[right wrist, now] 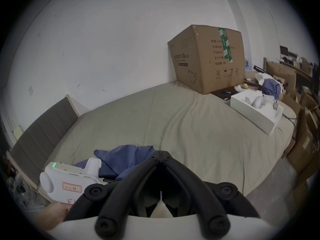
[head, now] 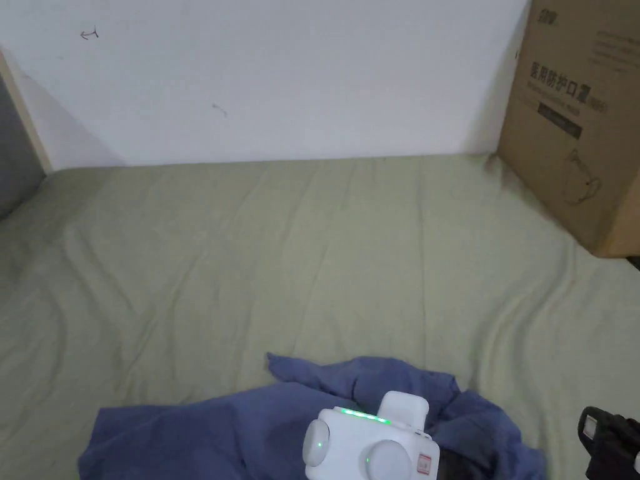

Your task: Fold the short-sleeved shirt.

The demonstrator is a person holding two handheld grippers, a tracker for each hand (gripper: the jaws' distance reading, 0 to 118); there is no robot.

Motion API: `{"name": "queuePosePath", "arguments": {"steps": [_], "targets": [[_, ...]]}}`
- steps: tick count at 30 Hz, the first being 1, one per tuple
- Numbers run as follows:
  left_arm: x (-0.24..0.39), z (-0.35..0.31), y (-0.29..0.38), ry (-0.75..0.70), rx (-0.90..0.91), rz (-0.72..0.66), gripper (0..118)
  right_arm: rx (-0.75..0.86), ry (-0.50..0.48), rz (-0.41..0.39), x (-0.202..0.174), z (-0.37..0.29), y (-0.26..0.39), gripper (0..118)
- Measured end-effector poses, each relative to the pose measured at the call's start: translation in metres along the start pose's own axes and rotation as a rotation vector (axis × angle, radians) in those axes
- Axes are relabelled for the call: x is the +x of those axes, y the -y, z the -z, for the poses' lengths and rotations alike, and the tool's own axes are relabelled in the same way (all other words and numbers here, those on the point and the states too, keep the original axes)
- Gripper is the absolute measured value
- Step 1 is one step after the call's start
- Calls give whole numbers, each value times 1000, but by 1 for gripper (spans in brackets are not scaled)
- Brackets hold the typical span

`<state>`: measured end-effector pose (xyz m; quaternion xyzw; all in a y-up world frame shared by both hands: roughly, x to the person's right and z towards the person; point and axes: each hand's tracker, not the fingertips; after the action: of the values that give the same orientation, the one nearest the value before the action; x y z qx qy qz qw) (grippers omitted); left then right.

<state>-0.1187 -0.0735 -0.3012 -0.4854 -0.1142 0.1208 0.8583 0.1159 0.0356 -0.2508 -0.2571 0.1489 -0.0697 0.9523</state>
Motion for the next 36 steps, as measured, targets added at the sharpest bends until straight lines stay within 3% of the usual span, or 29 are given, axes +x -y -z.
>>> {"name": "queuePosePath", "arguments": {"steps": [1,3,7,8,9,11,13,15,21,22,23,24,25,27,28,34,36], "targets": [[0,-6,1,5,13,4,86,2,-4,-27,-4,0,-1,0],[-1,-23,-1,22,43,4,108,3,-16,-43,-12,0,-3,0],[-24,-72,-10,-43,124,-46,107,1,-73,-38,-30,0,-2,0],[-34,-90,-10,-34,137,-58,102,-2,-86,-41,-36,0,-2,0],[-44,-106,-8,-28,172,-75,87,-6,-101,-48,-41,1,-1,0],[-68,-141,1,-57,246,-110,31,-14,-135,-66,-56,4,1,0],[-101,-169,14,-132,281,-170,6,-29,-176,-94,-73,9,2,0],[-134,-188,28,-211,301,-217,0,-40,-206,-118,-87,15,4,0],[-255,-205,57,-395,246,-380,0,-73,-274,-162,-126,35,11,0],[-269,-207,59,-416,277,-432,10,-75,-275,-163,-130,39,12,0],[-284,-205,58,-438,302,-461,40,-78,-276,-163,-131,44,14,0],[-298,-202,56,-443,303,-468,40,-84,-275,-160,-133,49,15,0],[-311,-197,51,-436,275,-469,53,-97,-279,-157,-134,53,15,0],[-322,-183,40,-417,190,-487,102,-119,-285,-160,-133,59,15,0],[-327,-179,38,-418,204,-481,108,-121,-280,-166,-133,61,16,0],[-331,-122,32,-433,51,-434,104,-139,-228,-170,-120,77,17,0],[-314,-108,34,-587,25,-335,99,-152,-227,-148,-115,81,17,0]]}}
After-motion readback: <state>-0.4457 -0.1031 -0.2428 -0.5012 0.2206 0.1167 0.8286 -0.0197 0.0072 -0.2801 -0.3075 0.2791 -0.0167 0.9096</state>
